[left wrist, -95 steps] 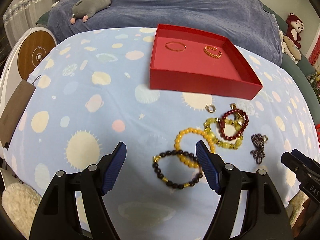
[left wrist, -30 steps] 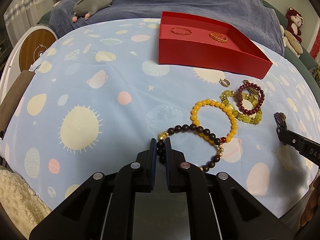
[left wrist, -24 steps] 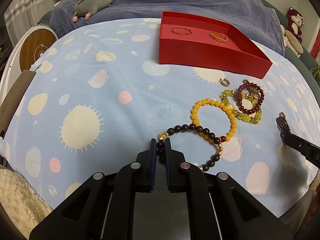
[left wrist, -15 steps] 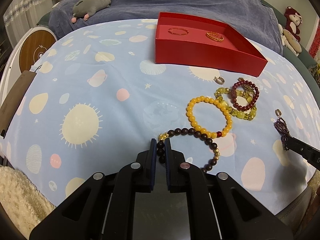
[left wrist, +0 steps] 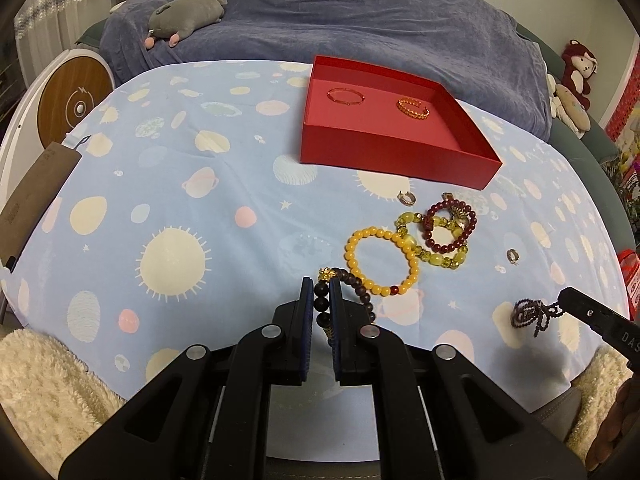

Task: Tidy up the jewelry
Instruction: 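Lift both held bracelets and carry them over the red box, then lower both bracelets into the red box, open both tools and withdraw, then move the left tool onto the yellow amber bracelet while the right tool reaches the red bead bracelet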

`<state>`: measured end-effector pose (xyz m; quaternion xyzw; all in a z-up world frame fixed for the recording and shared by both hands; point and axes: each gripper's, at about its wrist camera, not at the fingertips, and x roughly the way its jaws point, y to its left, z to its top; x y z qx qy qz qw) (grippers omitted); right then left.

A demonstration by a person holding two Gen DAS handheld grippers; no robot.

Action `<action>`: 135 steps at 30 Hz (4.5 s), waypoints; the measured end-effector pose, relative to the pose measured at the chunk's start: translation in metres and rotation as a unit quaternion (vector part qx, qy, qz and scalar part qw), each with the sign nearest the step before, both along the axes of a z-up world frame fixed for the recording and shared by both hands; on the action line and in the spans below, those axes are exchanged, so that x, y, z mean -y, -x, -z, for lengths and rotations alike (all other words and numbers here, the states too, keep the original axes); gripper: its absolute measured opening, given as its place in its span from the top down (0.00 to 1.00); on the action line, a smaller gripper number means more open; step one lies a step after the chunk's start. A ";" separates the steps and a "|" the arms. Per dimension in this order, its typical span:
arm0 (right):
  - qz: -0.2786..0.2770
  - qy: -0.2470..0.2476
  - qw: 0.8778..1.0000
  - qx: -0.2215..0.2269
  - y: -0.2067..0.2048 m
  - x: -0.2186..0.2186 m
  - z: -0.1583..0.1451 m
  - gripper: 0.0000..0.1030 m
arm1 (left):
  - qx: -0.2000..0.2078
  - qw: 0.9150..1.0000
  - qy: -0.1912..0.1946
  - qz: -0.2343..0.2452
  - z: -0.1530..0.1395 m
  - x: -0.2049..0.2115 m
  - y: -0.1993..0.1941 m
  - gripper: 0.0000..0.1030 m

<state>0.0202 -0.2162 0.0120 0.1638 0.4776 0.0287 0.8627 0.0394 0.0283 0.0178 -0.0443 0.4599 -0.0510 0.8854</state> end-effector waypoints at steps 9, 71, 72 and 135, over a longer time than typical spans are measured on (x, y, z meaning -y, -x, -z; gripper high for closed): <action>-0.004 -0.001 1.000 0.029 -0.019 0.006 -0.023 1.00 | 0.025 1.000 0.015 0.007 -0.037 0.007 -0.020 0.93; -0.043 -0.009 0.997 0.064 -0.169 -0.001 -0.067 0.97 | 0.052 0.997 0.028 0.050 -0.071 0.048 -0.150 0.93; -0.043 -0.009 0.997 0.058 -0.177 -0.002 -0.063 0.97 | 0.047 0.997 0.028 0.050 -0.066 0.049 -0.158 0.93; -0.012 0.011 1.000 -0.021 -0.090 0.011 0.011 0.75 | -0.064 0.997 0.022 0.028 0.028 0.020 -0.080 0.69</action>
